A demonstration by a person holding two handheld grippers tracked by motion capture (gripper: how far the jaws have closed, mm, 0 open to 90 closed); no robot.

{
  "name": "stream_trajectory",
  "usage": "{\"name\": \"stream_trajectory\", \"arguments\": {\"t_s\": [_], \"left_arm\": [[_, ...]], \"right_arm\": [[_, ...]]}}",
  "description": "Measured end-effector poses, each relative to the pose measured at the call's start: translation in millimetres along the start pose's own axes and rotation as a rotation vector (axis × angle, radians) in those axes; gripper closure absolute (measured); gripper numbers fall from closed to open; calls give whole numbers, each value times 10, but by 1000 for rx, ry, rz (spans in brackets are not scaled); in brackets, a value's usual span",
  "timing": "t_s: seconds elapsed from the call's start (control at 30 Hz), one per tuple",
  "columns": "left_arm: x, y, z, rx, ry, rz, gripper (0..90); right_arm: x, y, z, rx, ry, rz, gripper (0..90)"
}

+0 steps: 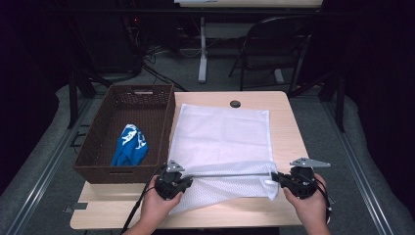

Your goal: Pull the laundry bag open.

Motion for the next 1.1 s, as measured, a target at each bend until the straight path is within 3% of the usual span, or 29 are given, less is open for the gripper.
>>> {"name": "stream_trajectory", "arguments": {"t_s": [0.17,0.3,0.43,0.7,1.1], "left_arm": [[15,1,15,-21,-5,-7,862],[26,4,27,-46,-14,-44,862],[37,3,35,-47,-21,-50,862],[68,-26,61,-29,-29,-41,862],[235,-202,234,-23,-37,4,862]], "right_arm": [[5,-2,-7,3,-5,2,864],[7,-2,-10,15,-8,17,863],[9,-7,-13,13,-11,15,864],[16,-2,-22,13,-14,11,864],[23,2,-37,12,-17,5,865]]}}
Point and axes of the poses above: each handheld gripper's, and its own axes: z roughly backward along the jaws, x roughly out of its underside, y roughly to its right, the point moved 3 cm from there along -z, roughly forward along the jaws, and after that the axes turned 4 degrees about x, right-handed, at the moved point
